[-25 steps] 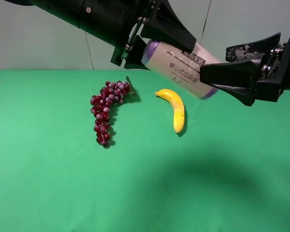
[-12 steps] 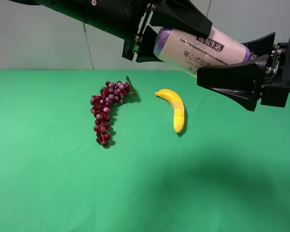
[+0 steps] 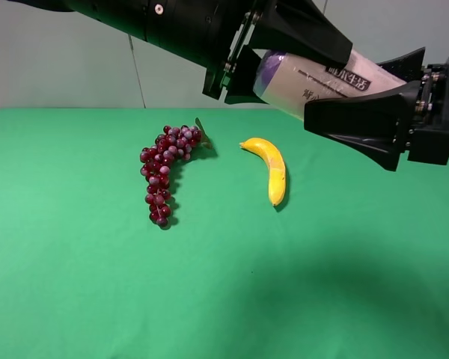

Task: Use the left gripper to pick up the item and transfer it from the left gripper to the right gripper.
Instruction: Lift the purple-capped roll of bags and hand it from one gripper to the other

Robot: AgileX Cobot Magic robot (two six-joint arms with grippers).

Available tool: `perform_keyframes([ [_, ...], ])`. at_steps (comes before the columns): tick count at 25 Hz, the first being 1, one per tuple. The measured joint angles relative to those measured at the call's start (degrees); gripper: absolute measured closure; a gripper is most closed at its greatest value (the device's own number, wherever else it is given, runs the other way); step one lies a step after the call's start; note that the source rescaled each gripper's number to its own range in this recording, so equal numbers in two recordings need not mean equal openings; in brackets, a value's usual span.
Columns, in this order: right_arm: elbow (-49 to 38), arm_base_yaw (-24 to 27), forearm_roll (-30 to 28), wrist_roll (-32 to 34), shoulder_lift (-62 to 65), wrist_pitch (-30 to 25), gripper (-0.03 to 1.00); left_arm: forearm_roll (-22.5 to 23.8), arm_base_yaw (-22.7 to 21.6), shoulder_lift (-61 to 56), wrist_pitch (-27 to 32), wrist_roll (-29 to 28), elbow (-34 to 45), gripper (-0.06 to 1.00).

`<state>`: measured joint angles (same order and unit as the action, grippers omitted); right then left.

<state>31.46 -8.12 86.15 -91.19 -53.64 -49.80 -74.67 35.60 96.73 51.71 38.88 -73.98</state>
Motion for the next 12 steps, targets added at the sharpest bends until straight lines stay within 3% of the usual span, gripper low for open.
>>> perform_keyframes([
  [7,0.0,0.0,0.3,0.0,0.0,0.0,0.0,-0.2,0.0,0.0,-0.9,0.2,0.0,0.94],
  [8,0.0,0.0,0.3,-0.1,0.0,0.0,0.12,-0.2,0.0,0.0,-1.1,0.2,0.0,0.94],
  [9,0.0,0.0,0.3,-0.1,0.0,0.0,0.38,-0.2,0.0,0.0,-1.2,0.2,0.0,0.94],
  [11,0.0,0.0,0.3,-0.1,0.0,-0.3,0.74,-0.2,0.0,0.0,-1.2,0.5,0.0,0.94],
  [12,0.0,0.0,0.3,-0.1,0.0,-0.5,0.75,-0.2,0.0,0.0,-1.2,0.6,0.0,0.94],
])
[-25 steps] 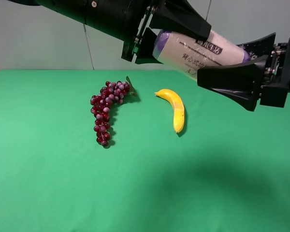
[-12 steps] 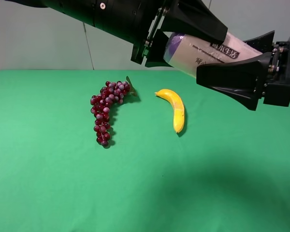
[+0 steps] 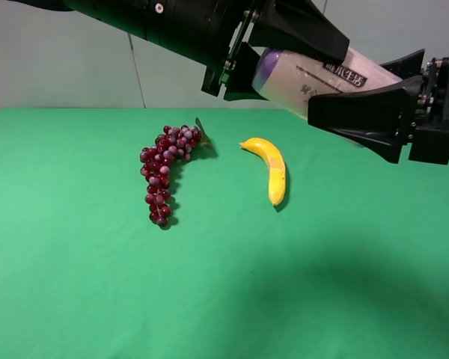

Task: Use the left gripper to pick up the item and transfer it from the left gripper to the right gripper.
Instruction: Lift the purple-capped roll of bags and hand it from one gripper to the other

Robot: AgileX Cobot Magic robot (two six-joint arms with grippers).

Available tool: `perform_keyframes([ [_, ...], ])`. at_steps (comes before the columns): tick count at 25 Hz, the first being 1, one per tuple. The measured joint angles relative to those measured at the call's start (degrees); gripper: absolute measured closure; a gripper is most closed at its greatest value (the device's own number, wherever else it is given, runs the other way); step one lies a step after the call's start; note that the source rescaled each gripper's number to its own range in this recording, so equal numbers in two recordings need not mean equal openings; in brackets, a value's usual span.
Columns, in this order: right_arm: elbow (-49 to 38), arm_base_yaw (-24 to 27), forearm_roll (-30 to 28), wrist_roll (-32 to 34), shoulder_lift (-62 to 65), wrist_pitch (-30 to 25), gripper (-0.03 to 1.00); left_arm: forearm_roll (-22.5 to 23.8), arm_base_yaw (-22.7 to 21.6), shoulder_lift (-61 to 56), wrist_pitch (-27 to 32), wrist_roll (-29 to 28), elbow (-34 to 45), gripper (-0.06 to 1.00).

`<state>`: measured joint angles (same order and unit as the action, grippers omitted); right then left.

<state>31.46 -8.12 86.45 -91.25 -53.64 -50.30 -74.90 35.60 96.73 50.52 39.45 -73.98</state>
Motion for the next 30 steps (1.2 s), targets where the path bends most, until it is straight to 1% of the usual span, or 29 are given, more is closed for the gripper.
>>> perform_keyframes([
  [1,0.0,0.0,-0.1,0.0,0.0,0.0,0.78,0.0,0.0,0.0,0.0,0.1,0.0,0.94],
  [4,0.0,0.0,-0.1,0.0,0.0,0.0,0.78,-0.1,0.0,0.0,0.0,0.1,0.0,0.94],
  [8,0.0,0.0,-0.1,0.0,0.0,0.0,0.81,-0.2,0.0,0.0,-0.2,0.2,0.0,0.94],
  [22,0.0,0.0,-0.1,0.0,0.0,0.0,0.83,-0.3,0.0,0.0,-0.7,0.4,0.0,0.94],
  [23,0.0,0.0,-0.1,0.0,0.0,0.0,0.85,-0.3,0.0,0.0,-0.7,0.4,0.0,0.94],
  [24,0.0,0.0,-0.1,0.0,0.0,0.0,0.85,-0.4,0.0,0.0,-0.8,0.4,0.0,0.9],
  [25,0.0,0.0,-0.1,0.0,0.0,0.2,0.88,-0.5,0.0,0.0,-1.1,0.3,0.0,0.78],
  [26,0.0,0.0,-0.4,0.0,0.0,0.4,0.94,-0.7,0.0,0.0,-1.4,-0.1,0.0,0.61],
  [27,0.0,0.0,-0.6,0.0,0.0,0.7,0.94,-0.9,0.0,0.0,-1.6,-0.6,0.0,0.39],
  [28,0.0,0.0,-0.6,0.0,0.0,1.0,0.94,-1.0,0.0,0.0,-2.0,-1.0,-0.1,0.22],
  [29,0.0,0.0,-0.6,0.0,0.0,1.0,0.94,-1.1,0.0,0.0,-2.4,-1.1,-0.1,0.12],
  [30,0.0,0.0,-0.6,0.0,0.0,1.0,0.94,-1.1,0.0,0.0,-2.9,-1.2,-0.1,0.05],
])
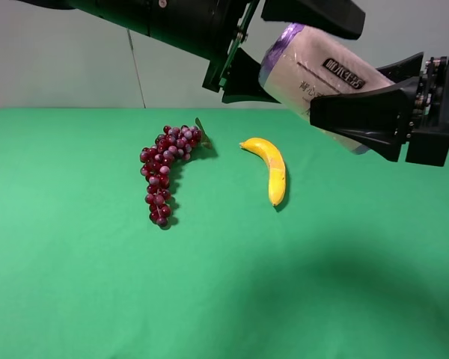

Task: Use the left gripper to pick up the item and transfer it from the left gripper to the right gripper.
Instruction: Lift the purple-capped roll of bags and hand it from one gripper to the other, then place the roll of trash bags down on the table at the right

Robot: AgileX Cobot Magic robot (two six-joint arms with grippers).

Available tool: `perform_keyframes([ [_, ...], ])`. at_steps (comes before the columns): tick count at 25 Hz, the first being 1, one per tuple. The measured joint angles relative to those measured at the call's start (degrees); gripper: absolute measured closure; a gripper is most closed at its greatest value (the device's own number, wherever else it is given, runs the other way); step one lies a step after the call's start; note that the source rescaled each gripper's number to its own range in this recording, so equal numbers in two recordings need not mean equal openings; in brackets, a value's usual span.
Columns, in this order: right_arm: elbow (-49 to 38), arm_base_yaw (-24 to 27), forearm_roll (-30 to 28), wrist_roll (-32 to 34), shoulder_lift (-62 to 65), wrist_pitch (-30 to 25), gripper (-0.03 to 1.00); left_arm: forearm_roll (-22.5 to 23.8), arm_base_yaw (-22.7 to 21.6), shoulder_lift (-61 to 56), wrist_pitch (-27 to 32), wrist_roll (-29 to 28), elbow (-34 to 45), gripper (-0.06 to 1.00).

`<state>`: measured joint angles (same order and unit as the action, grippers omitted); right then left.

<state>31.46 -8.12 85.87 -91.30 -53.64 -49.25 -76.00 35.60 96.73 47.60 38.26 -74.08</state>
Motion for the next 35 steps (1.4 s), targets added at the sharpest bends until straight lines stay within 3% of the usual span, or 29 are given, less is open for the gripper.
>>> perform_keyframes([
  [4,0.0,0.0,0.0,0.0,0.0,0.1,0.96,-0.2,0.0,0.0,-0.3,0.0,0.0,-0.03],
  [8,0.0,0.0,0.0,0.0,0.0,0.1,0.96,0.1,0.0,0.0,-0.5,-0.1,0.0,-0.05],
  [13,0.0,0.0,-0.5,0.2,0.0,1.0,0.96,5.0,-0.5,0.0,-0.5,-3.2,-0.1,-0.05],
  [30,0.0,0.0,-2.9,2.0,-0.4,4.3,0.96,11.7,-10.7,-0.7,2.0,-5.8,-0.1,-0.06],
  [35,0.0,0.0,-3.6,3.1,-0.4,5.8,0.96,15.7,-13.7,-3.2,3.2,-6.3,-0.1,-0.06],
])
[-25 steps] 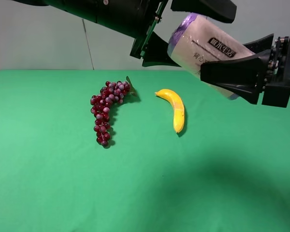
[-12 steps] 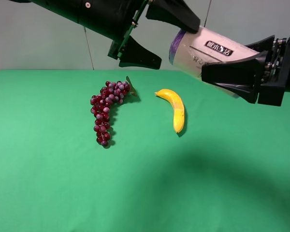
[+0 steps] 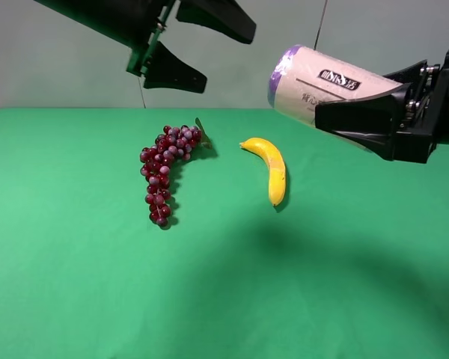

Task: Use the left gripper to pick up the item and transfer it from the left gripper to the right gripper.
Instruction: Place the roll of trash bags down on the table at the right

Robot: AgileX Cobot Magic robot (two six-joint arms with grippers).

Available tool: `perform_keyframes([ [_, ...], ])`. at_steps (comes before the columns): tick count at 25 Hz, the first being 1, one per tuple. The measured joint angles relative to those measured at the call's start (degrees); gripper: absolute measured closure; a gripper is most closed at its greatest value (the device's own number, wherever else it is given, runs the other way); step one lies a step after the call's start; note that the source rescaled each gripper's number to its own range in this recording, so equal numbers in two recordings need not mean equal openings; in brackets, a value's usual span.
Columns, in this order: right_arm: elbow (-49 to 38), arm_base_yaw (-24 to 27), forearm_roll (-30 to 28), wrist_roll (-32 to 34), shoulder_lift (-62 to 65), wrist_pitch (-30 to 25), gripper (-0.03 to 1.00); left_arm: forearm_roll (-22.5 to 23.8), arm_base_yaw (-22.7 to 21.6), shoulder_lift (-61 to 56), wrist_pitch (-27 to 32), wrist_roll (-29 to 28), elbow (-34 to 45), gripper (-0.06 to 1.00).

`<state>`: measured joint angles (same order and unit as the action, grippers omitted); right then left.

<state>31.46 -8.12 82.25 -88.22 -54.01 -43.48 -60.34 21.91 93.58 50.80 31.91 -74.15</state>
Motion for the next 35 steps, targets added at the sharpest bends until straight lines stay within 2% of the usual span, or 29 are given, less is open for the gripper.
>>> perform_keyframes([
  [5,0.0,0.0,-0.1,0.3,0.0,1.0,0.96,7.7,-2.8,-3.6,0.9,-3.8,0.0,-0.06],
  [13,0.0,0.0,-1.3,2.3,0.0,2.1,0.96,30.6,-3.6,-13.7,1.5,-15.5,0.0,-0.06],
  [18,0.0,0.0,-1.4,3.2,0.0,2.4,0.96,42.3,-3.7,-20.5,3.5,-21.4,0.0,-0.06],
  [21,0.0,0.0,-1.4,3.9,0.0,3.3,0.96,47.7,-3.7,-25.3,4.1,-24.0,1.1,-0.06],
  [28,0.0,0.0,-1.6,5.7,0.0,4.6,0.96,55.9,-3.7,-38.1,4.5,-28.1,8.7,-0.06],
  [32,0.0,0.0,-4.0,7.8,0.0,5.4,0.96,60.0,-3.7,-46.1,4.5,-30.9,14.7,-0.06],
  [35,0.0,0.0,-6.2,9.9,0.0,5.6,0.96,61.3,-3.7,-52.4,4.7,-32.4,18.6,-0.06],
])
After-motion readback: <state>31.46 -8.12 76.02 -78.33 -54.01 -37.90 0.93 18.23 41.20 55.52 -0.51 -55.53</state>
